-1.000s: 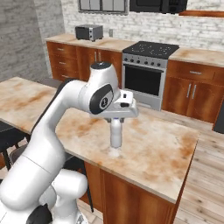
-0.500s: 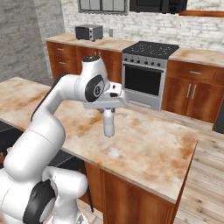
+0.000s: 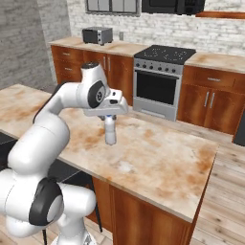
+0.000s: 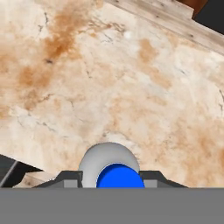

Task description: Move the drinks to the dining counter.

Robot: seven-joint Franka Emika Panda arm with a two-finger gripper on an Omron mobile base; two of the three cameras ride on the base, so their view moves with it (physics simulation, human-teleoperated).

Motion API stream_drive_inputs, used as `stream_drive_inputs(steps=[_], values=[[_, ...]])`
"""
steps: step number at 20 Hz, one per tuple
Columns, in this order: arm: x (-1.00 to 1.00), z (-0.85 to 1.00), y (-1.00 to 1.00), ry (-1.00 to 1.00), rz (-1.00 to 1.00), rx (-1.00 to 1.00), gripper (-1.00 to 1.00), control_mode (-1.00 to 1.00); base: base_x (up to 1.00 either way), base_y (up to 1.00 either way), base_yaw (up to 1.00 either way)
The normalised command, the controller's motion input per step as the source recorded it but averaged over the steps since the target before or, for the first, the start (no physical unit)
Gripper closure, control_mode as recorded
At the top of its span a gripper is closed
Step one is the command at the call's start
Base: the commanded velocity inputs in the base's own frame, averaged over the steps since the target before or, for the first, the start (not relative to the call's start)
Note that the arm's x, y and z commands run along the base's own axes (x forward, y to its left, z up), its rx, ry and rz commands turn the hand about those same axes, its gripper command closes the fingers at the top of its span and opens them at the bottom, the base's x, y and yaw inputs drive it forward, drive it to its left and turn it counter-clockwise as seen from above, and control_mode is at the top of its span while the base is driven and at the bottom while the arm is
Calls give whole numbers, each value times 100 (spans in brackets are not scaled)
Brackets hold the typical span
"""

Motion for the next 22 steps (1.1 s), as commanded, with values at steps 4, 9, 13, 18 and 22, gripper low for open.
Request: stream_drive_inputs(steps=[4,9,13,18,22], values=[[31,-18,13,0,0,0,100,-100,0,0,0],[23,-22,6,0,0,0,100,-100,0,0,0],[16,-33,8,0,0,0,100,-100,0,0,0],[12,-41,13,0,0,0,100,-100,0,0,0],[11,-39,7,0,0,0,100,-100,0,0,0]])
